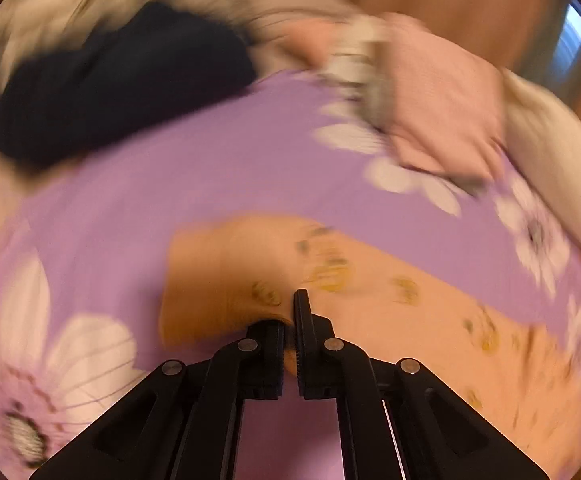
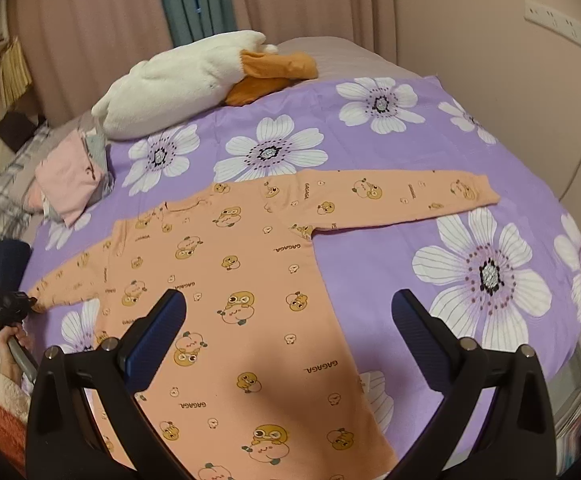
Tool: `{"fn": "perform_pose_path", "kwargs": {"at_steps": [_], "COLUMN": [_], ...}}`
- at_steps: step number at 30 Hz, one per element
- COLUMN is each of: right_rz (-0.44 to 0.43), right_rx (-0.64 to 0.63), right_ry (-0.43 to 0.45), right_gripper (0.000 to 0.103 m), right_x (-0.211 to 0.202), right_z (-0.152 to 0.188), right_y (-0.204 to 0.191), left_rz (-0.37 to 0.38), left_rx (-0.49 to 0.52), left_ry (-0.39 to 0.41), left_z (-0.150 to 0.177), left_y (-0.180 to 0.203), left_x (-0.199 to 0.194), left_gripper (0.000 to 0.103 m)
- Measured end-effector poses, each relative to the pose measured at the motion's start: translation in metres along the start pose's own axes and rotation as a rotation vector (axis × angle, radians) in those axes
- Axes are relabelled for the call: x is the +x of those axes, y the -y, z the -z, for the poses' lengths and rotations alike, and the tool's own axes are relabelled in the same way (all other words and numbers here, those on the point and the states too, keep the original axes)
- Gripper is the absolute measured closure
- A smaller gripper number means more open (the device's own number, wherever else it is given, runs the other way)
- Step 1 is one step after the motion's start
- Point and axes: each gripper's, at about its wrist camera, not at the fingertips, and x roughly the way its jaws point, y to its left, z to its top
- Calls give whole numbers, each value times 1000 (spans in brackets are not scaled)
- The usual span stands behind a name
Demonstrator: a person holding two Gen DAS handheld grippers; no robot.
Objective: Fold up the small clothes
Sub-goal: 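Grasp the cuff of the sleeve nearest the left tool with the left tool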
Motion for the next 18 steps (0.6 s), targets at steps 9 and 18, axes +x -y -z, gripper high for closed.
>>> {"fn": "perform_pose_path", "kwargs": {"at_steps": [9, 18], "right_rz": [-62, -34], "right_rx": [97, 206], "right_ry": [-10, -90], "right_gripper": [0, 0], "right_x": [11, 40], "right_z": [1, 6], "right_y": [38, 82], "left_rz": [183, 469], "left_rx": [177, 411], "left_ry": [122, -7], "left_z": [-8, 78], "left_y": [133, 313], "left_x": [-73, -67], "left_gripper": [99, 99]}}
